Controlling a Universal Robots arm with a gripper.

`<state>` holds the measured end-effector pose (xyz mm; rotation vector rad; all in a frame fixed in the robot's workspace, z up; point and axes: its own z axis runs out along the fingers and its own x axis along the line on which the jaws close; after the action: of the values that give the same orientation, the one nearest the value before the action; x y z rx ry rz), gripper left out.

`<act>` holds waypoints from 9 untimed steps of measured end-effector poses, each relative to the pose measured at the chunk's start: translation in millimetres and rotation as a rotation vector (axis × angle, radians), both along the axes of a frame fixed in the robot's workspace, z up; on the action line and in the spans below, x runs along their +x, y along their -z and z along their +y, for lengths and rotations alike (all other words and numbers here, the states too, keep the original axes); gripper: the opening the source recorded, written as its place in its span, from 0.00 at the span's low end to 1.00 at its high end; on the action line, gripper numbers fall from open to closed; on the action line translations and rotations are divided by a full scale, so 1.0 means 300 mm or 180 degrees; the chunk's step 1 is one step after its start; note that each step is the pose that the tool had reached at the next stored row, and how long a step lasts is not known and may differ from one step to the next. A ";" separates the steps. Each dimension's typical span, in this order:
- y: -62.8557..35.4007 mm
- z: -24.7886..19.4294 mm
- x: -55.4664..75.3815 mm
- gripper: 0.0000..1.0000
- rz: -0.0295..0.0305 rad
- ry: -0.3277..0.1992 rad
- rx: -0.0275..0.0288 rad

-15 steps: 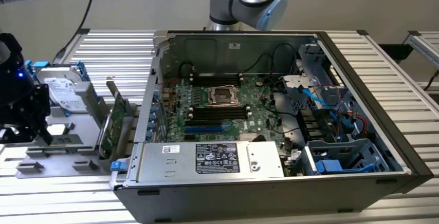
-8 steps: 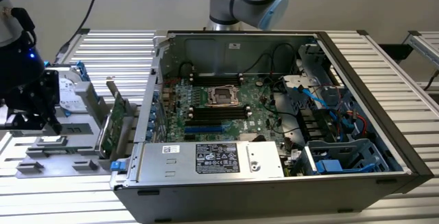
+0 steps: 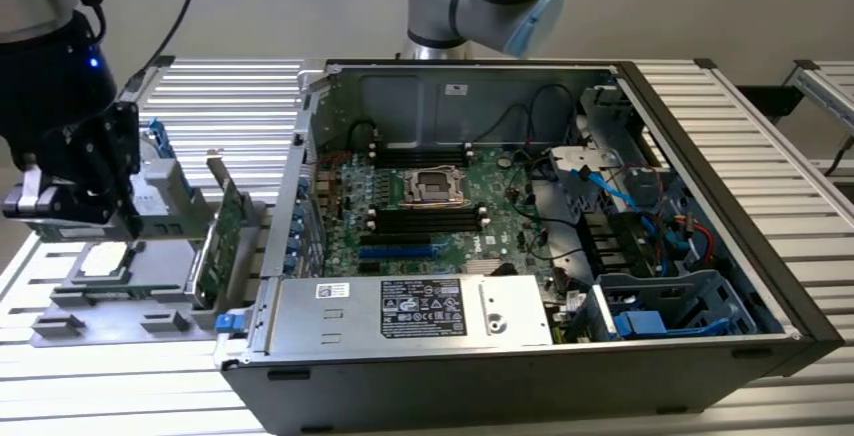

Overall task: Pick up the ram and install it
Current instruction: 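Pick up the ram and move it above insertion slot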

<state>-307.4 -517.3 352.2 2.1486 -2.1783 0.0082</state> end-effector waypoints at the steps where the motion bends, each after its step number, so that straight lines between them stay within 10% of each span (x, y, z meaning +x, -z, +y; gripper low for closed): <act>1: -0.014 0.000 0.015 0.14 0.0006 0.0000 0.0000; 9: -0.119 0.000 0.137 0.14 0.0050 -0.0001 0.0000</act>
<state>-266.5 -517.3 388.0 2.1415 -2.1697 -0.0086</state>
